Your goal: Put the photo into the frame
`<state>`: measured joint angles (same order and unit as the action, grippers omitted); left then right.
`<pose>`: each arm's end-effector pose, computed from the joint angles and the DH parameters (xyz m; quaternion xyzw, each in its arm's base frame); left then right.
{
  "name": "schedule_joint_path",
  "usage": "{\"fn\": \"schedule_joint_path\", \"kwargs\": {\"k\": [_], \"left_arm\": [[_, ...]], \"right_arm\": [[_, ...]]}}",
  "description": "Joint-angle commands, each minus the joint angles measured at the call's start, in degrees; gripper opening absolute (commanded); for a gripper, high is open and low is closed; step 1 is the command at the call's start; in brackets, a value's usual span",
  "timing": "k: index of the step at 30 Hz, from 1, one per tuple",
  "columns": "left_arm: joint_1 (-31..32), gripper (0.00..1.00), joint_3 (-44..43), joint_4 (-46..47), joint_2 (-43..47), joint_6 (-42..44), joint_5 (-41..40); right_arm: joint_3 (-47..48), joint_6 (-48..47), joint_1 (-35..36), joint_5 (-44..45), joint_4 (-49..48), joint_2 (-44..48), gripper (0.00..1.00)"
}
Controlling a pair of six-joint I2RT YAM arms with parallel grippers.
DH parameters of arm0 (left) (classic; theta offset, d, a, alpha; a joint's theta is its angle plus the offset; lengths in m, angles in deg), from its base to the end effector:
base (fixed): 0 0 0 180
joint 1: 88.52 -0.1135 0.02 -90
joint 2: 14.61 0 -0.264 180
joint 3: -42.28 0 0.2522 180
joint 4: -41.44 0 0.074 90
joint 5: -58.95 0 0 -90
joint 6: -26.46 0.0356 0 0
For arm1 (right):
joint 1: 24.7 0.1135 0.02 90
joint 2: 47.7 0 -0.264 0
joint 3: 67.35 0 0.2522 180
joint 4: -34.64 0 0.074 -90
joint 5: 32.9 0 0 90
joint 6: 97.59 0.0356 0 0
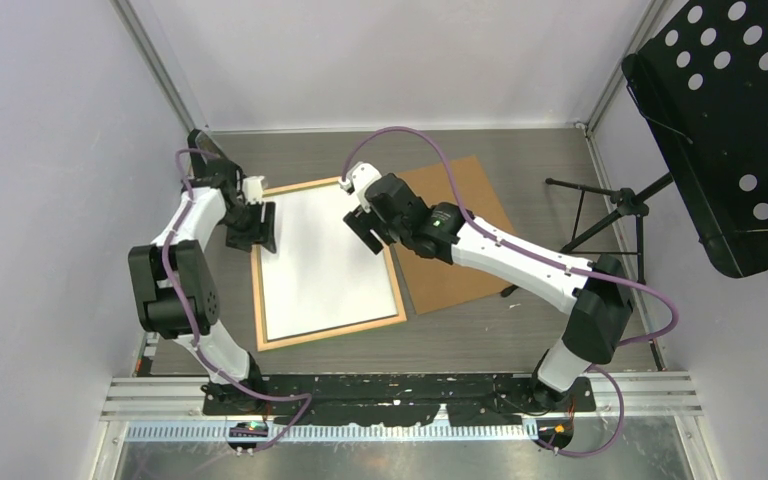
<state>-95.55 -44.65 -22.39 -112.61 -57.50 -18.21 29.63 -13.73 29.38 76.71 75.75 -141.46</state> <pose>0.3310 0.0329 0.2215 0.0062 0.9852 -0.0953 0.1423 0.2291 0.2959 0.3251 -0.3794 0.8033 0.0360 0.4576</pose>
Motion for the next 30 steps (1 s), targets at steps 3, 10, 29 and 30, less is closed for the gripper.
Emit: {"fn": "schedule_joint_path", "kwargs": {"k": [3, 10, 29, 30], "left_arm": [[5.49, 0.64, 3.28, 4.50, 2.27, -0.89, 3.96], [12.78, 0.65, 5.66, 6.82, 0.38, -2.94, 7.32], [15.21, 0.65, 4.68, 6.10, -3.77, -3.59, 6.31], [15.28, 0.65, 4.76, 5.91, -3.76, -3.77, 5.74]], "right_arm": [[-0.37, 0.30, -1.74, -1.15, -2.49, 2.02, 0.82], [-3.21, 2.09, -8.45, -4.06, -4.24, 4.57, 0.82], [-8.79, 2.29, -14.84, -6.63, -7.18, 9.98, 0.82], [-8.87, 2.34, -14.95, -6.75, -7.32, 10.08, 0.82]]}}
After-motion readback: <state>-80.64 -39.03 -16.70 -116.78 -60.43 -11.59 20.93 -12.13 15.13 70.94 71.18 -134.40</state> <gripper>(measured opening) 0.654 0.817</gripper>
